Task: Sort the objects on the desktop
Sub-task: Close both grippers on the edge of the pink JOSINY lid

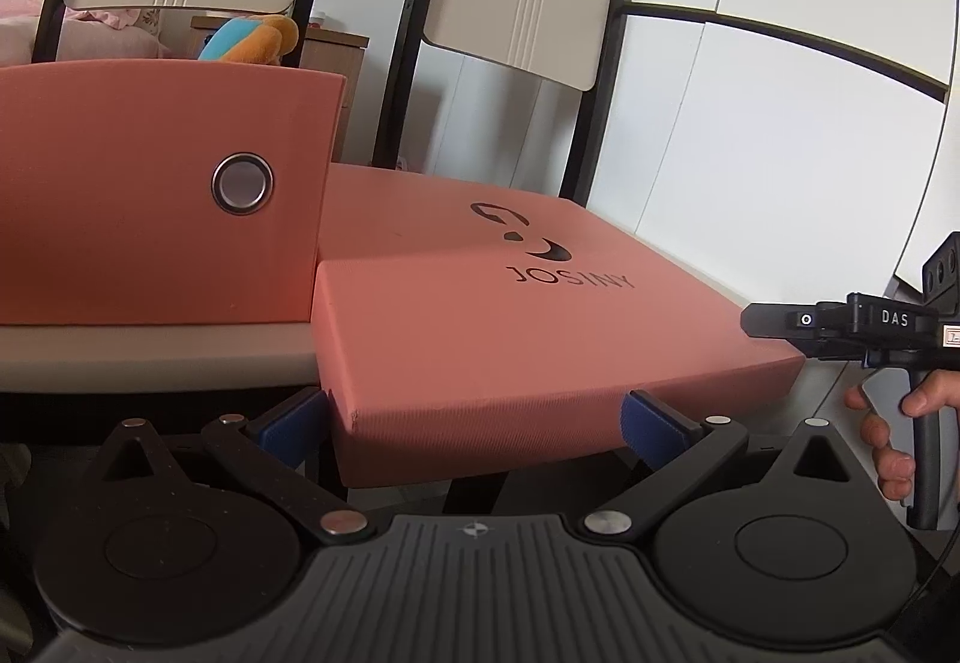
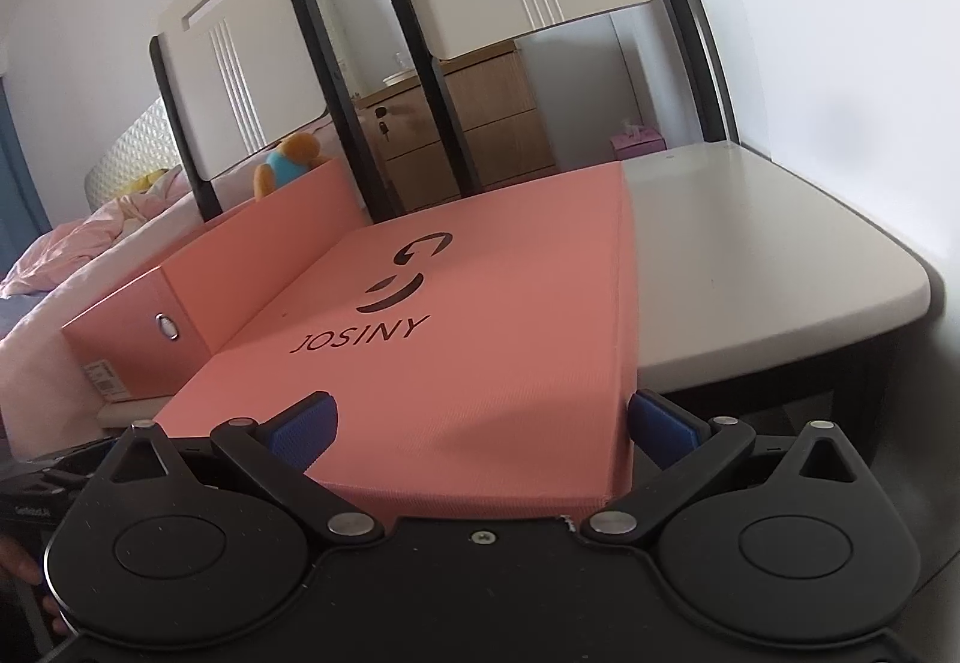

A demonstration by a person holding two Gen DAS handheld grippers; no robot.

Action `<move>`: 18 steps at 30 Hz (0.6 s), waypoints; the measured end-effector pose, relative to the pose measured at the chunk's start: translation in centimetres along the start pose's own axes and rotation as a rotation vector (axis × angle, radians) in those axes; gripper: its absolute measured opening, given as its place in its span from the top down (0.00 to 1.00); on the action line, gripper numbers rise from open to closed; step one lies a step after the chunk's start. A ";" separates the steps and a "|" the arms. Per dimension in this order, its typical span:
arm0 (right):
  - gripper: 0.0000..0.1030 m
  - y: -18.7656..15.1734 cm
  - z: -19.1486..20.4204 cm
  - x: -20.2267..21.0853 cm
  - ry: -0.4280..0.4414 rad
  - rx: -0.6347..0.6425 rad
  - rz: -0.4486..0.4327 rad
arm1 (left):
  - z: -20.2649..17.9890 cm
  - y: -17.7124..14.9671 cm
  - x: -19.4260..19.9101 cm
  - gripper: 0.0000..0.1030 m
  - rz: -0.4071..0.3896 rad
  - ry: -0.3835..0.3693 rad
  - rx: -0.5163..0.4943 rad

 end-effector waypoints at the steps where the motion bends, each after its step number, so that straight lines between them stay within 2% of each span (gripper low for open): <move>1: 0.00 -0.1 0.0 0.2 0.005 0.000 0.001 | 0.0 0.0 0.1 0.00 0.002 -0.004 0.002; 6: 0.01 -0.4 -1.2 0.2 0.034 -0.096 0.000 | 1.0 0.5 0.1 0.00 0.014 -0.026 0.049; 13: 0.00 -2.0 -5.0 -1.4 0.020 -0.336 0.023 | 4.6 2.3 -0.2 0.00 0.002 -0.041 0.213; 18: 0.01 -2.3 -5.6 -2.8 0.085 -0.420 0.035 | 6.4 1.9 -1.8 0.00 0.054 -0.096 0.344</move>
Point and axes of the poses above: each gripper's, at about its wrist camera, not at the fingertips, and x roughly against the way its jaws point, z to its left, y to its top, the point moved 6 cm from there along -x, roughly the way its jaws point, and after that the axes turned 6 degrees about x, right-handed, at the moved point
